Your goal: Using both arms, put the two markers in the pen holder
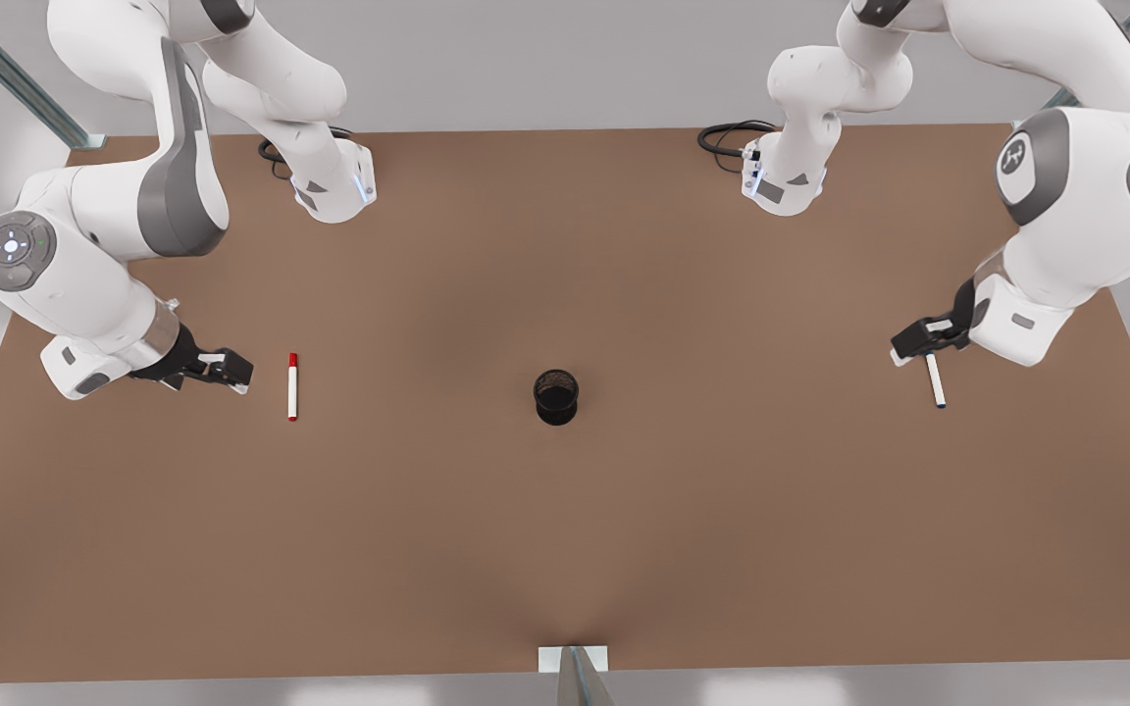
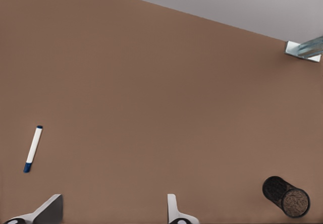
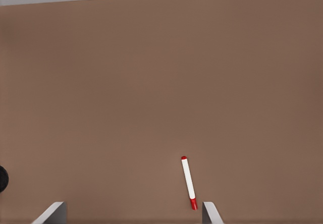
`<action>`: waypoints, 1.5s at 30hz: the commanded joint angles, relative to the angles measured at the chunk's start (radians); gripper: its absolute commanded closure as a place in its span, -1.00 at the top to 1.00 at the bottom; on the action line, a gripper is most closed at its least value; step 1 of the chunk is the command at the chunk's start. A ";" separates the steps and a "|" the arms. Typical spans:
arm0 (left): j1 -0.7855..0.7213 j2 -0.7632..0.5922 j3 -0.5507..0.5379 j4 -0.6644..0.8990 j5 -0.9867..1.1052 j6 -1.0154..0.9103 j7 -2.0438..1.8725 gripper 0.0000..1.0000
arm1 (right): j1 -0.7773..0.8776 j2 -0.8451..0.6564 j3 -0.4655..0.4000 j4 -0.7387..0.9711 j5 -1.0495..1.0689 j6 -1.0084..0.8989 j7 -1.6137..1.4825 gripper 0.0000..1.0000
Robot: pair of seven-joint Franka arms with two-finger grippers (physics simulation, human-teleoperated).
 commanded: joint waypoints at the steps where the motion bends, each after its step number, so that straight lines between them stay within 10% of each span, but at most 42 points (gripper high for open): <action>1: 0.002 0.000 0.000 -0.001 -0.002 0.012 0.289 1.00 | 0.000 -0.001 0.001 -0.001 0.002 -0.001 -0.006 1.00; 10: 0.074 0.028 0.236 -0.596 -0.080 0.685 0.795 1.00 | -0.003 -0.001 0.001 0.001 0.002 0.000 -0.006 1.00; 16: 0.154 0.156 0.242 -0.684 -0.099 0.928 0.973 1.00 | -0.037 0.059 -0.003 -0.001 -0.009 0.052 -0.017 1.00; 27: 0.228 0.281 0.248 -0.713 -0.103 0.940 1.067 1.00 | -0.046 0.350 0.011 -0.168 -0.081 0.528 -0.014 1.00; 30: 0.228 0.299 0.251 -0.727 -0.112 0.940 1.069 1.00 | -0.080 0.228 0.017 -0.395 -0.081 0.612 -0.015 1.00; 35: 0.228 0.322 0.254 -0.727 -0.140 0.942 1.069 0.47 | -0.307 0.168 0.217 -0.585 -0.081 0.657 -0.023 1.00; 45: 0.226 0.350 0.254 -0.722 -0.166 0.956 1.069 0.12 | -0.307 0.220 0.214 -0.720 -0.136 0.766 -0.009 1.00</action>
